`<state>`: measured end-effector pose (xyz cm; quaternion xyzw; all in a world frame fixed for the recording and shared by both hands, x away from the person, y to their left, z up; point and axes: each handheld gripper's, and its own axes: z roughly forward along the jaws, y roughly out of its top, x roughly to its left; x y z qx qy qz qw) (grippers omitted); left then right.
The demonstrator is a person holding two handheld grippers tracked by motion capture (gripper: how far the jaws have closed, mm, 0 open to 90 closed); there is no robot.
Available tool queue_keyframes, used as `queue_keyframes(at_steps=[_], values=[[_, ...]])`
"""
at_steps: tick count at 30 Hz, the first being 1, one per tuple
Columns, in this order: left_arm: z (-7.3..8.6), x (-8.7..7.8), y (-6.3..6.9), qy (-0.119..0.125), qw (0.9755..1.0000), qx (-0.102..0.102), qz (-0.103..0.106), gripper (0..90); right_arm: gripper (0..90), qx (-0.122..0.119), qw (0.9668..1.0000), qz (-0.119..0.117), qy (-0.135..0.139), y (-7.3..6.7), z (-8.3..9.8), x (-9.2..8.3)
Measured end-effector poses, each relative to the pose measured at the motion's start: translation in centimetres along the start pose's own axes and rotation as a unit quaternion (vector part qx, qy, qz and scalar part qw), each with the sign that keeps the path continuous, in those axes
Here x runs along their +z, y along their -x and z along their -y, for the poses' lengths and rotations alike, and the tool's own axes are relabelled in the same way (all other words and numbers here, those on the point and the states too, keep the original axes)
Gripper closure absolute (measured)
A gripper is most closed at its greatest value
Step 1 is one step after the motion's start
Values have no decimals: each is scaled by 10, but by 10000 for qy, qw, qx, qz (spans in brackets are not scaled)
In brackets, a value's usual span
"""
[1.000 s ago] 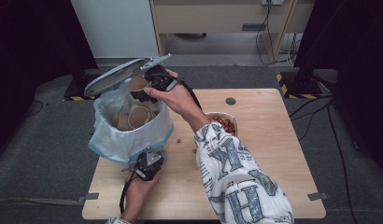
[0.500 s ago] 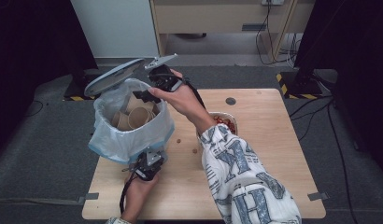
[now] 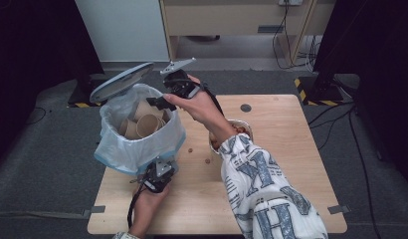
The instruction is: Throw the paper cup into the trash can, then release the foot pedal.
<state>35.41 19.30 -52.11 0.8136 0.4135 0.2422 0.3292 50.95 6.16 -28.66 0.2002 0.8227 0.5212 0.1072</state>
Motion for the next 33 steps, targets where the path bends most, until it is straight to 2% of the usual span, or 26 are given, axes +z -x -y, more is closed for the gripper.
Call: queue_keyframes(at_steps=[15, 29, 30, 33], values=[[0, 0, 0, 7, 10000, -15, 7, 893, 126, 104, 9999, 8, -3, 8, 13, -18], [1, 0, 0, 52, 10000, -47, 28, 887, 124, 237, 9996, 179, 23, 25, 26, -42], [1, -1, 1, 65, 10000, -73, -1, 870, 123, 242, 9995, 198, 17, 26, 28, -44], [-1, -7, 7, 112, 9999, -114, -57, 707, 120, 297, 9992, 283, 21, 32, 36, -54]])
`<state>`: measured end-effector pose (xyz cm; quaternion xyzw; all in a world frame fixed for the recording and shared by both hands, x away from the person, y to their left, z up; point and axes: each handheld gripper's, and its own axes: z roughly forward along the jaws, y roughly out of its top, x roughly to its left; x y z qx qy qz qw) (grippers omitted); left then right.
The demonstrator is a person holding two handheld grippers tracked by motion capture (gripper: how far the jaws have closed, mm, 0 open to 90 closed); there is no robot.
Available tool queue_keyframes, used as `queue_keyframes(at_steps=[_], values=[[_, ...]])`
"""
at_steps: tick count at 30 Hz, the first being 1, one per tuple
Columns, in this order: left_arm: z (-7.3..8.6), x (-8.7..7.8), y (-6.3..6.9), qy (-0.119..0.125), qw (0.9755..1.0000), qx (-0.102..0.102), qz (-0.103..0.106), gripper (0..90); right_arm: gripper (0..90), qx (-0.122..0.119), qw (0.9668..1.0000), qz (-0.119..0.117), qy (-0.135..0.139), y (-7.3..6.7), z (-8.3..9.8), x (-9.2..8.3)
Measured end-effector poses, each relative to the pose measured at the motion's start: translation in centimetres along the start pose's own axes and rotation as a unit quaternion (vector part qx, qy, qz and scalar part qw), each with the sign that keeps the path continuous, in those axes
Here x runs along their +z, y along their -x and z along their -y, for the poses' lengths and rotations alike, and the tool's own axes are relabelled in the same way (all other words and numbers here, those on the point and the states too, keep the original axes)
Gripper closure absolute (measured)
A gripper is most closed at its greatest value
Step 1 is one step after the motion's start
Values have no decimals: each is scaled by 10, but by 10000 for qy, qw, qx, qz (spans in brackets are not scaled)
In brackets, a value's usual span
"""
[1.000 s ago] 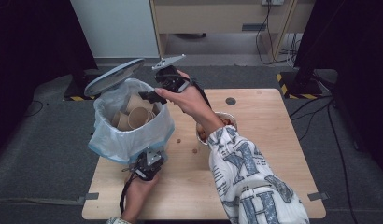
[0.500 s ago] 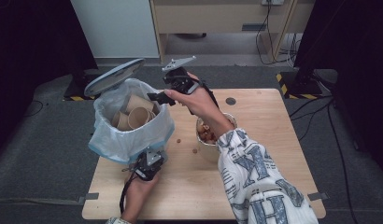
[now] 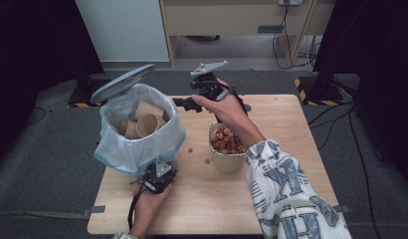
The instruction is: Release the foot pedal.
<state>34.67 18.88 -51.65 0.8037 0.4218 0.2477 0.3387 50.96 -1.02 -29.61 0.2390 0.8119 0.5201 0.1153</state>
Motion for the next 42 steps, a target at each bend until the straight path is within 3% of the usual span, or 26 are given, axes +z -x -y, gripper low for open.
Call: queue_keyframes(at_steps=[6, 12, 17, 22, 36, 42], values=[[0, -21, 7, 356, 9991, -179, 138, 564, 112, 121, 9997, 206, -7, 17, 18, -25], [-1, -21, 7, 322, 9989, -224, 262, 505, 86, 360, 9970, 679, 79, 35, 42, -60], [-1, -21, 8, 327, 9986, -256, 314, 465, 82, 629, 9910, 1166, 185, 47, 63, -85], [-2, -20, 7, 287, 9987, -261, 343, 430, 77, 838, 9842, 1556, 120, 55, 88, -102], [-2, -18, 8, 222, 9986, -229, 419, 391, 68, 1151, 9722, 2017, 307, 55, 152, -142], [-2, -18, 9, 207, 9986, -238, 431, 377, 71, 1226, 9642, 2332, 297, 52, 187, -158]])
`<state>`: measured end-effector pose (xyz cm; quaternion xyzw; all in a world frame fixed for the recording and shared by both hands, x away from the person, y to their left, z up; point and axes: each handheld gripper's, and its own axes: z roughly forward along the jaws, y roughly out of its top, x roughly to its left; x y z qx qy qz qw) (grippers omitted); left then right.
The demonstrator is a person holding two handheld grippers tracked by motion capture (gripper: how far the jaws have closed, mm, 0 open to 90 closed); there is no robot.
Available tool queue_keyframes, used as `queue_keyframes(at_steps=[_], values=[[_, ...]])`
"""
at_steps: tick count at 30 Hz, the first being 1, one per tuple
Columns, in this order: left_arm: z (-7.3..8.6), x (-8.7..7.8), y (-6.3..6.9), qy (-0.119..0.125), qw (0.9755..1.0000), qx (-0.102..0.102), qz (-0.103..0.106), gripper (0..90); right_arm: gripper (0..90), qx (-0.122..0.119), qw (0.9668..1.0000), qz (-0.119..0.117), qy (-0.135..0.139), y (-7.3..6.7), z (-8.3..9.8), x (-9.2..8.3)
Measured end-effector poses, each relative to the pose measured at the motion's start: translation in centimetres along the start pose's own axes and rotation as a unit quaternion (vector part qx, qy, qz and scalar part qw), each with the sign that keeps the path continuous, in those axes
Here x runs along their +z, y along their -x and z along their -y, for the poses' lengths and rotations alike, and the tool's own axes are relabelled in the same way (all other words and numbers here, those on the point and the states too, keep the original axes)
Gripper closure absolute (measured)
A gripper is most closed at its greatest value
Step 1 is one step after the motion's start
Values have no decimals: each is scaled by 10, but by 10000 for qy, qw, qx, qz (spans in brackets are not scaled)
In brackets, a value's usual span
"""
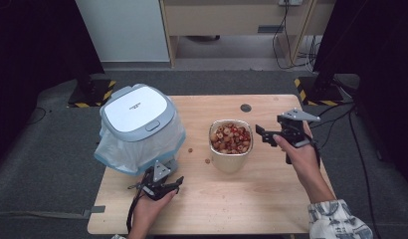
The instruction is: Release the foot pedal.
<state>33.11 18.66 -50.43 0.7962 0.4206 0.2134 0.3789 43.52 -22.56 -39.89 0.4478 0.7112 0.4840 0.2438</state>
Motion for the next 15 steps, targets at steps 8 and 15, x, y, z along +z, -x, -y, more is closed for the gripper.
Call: queue_keyframes(at_steps=[8, 15], values=[[0, 1, 0, -14, 10000, -14, -3, 359, 72, 236, 9991, 303, -180, 14, 52, -9], [0, 1, 0, -1, 10000, -9, -11, 348, 55, 298, 9960, 445, -712, 20, 90, 2]])
